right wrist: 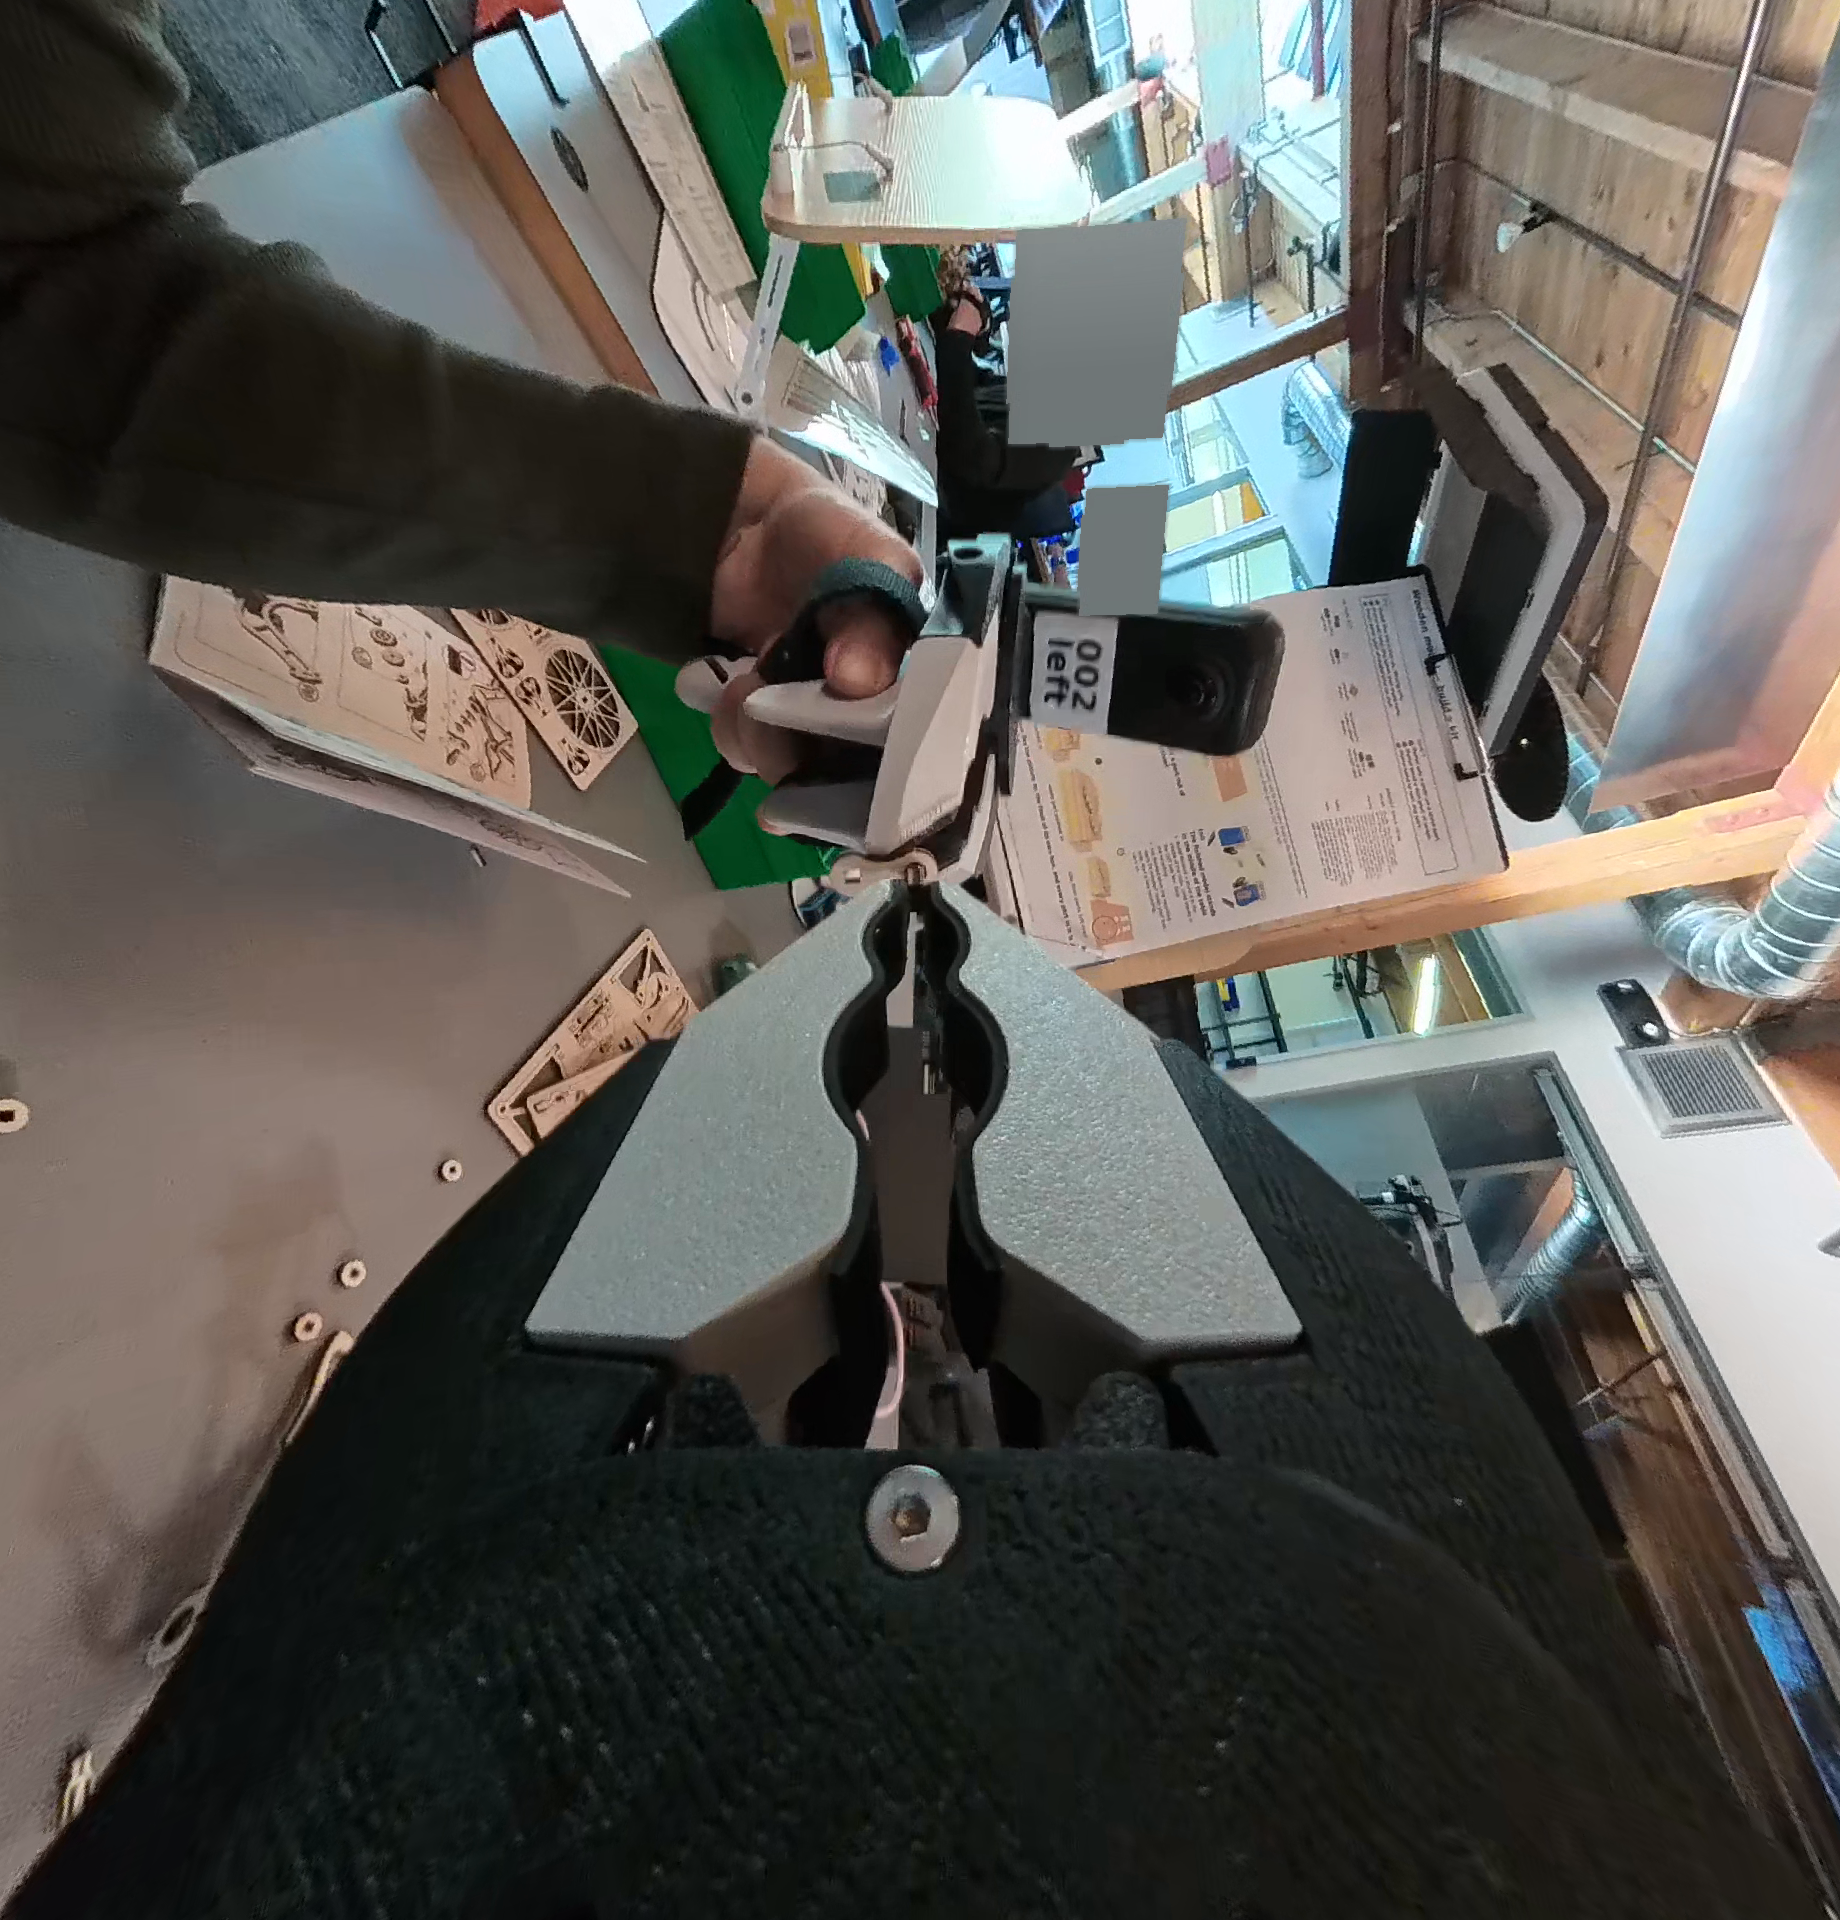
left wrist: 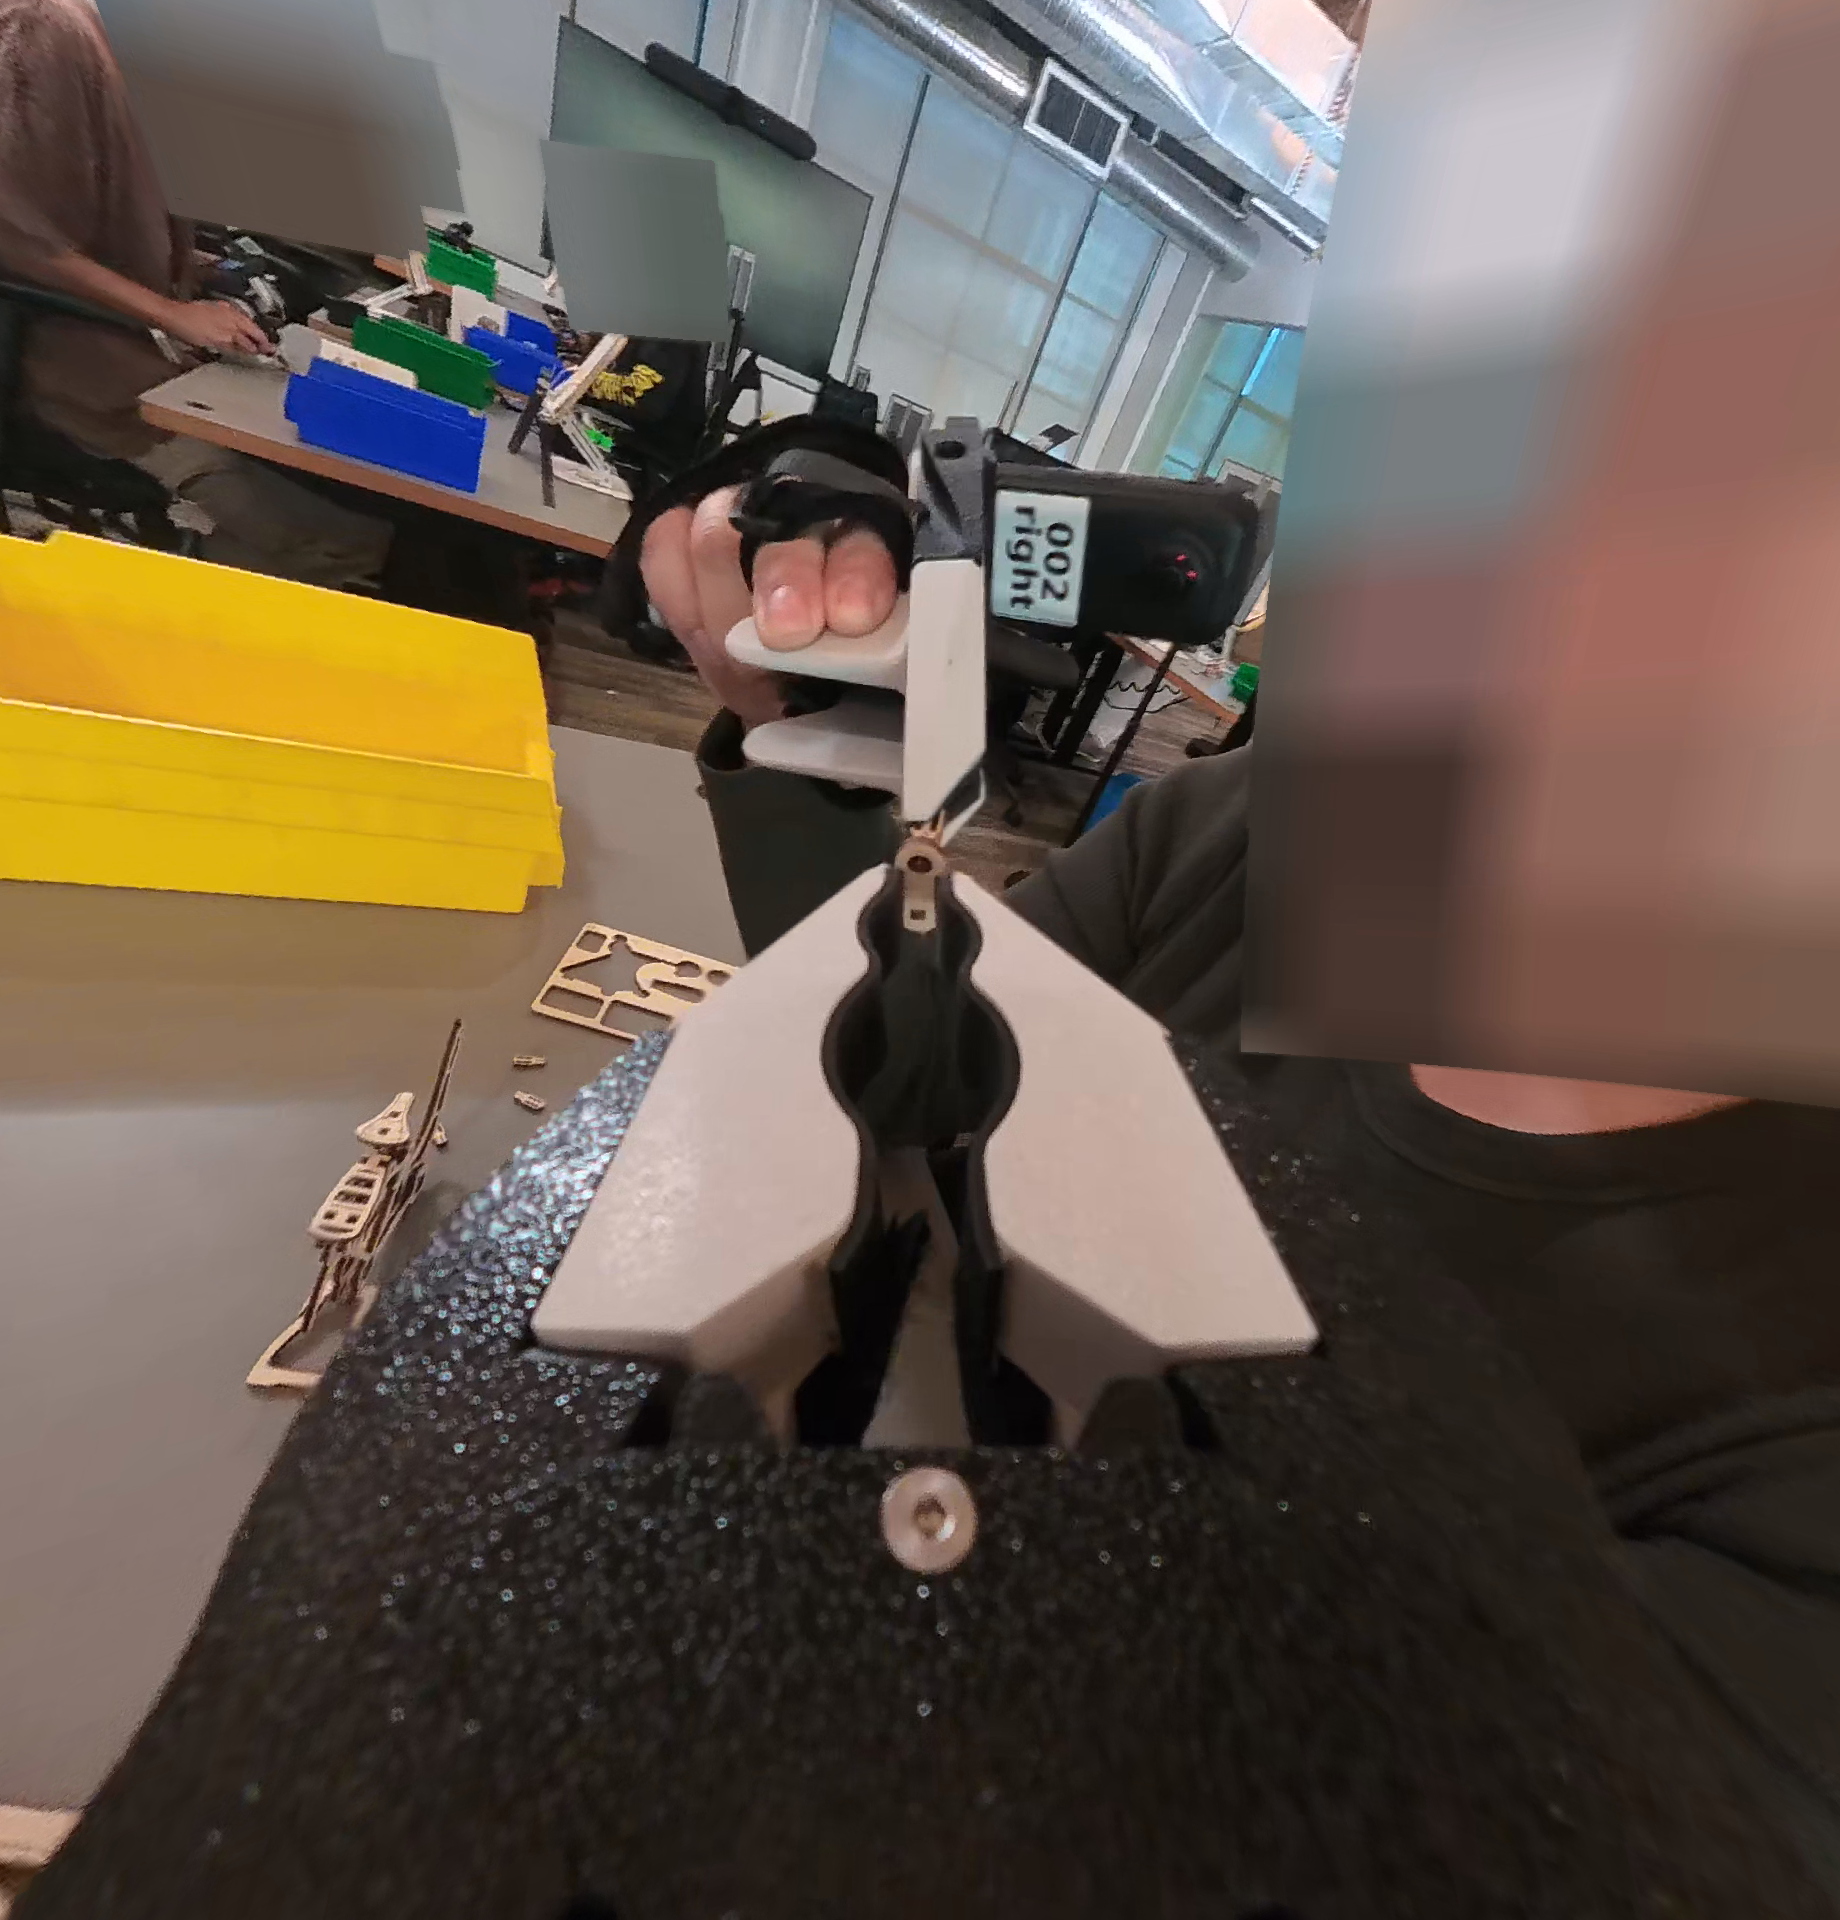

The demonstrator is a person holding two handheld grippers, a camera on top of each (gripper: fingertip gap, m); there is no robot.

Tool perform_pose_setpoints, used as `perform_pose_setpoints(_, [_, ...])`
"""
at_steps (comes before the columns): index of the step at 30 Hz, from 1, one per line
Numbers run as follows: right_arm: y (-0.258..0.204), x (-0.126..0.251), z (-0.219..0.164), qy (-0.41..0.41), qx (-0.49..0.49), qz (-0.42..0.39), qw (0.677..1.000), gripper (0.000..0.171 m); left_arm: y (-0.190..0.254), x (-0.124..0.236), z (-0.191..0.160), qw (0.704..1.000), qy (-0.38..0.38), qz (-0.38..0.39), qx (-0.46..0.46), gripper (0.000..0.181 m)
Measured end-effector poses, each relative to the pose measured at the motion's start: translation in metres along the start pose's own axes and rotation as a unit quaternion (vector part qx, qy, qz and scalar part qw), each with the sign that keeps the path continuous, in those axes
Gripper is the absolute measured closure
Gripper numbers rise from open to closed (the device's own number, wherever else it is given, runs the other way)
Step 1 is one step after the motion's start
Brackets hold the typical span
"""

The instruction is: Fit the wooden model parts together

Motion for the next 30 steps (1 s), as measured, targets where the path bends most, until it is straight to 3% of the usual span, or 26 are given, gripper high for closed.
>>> perform_pose_setpoints(1, [0.0002,-0.0008,-0.0014,-0.008,0.0,-0.001,1.0,0.169,-0.0009,0.0005,0.0,1.0,0.0,0.012,0.0,0.175])
perform_pose_setpoints(17, [0.0,-0.0007,0.0031,-0.011,0.011,-0.006,1.0,0.171,0.0031,-0.0003,0.0006,1.0,-0.006,0.014,-0.007,0.177])
perform_pose_setpoints(30, [-0.0004,-0.0061,-0.0054,-0.045,-0.004,0.011,0.999,0.17,-0.0015,0.0008,-0.0009,0.997,-0.025,0.075,-0.002,0.178])
Point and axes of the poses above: each gripper's, where its closed fingertips meet, x back along the fingers, z out of its top, y = z × x across the jaws, the point moved 8 cm from there along x, back along the fingers, and after that the axes turned 7 degrees about -y, right-handed, at the moved point
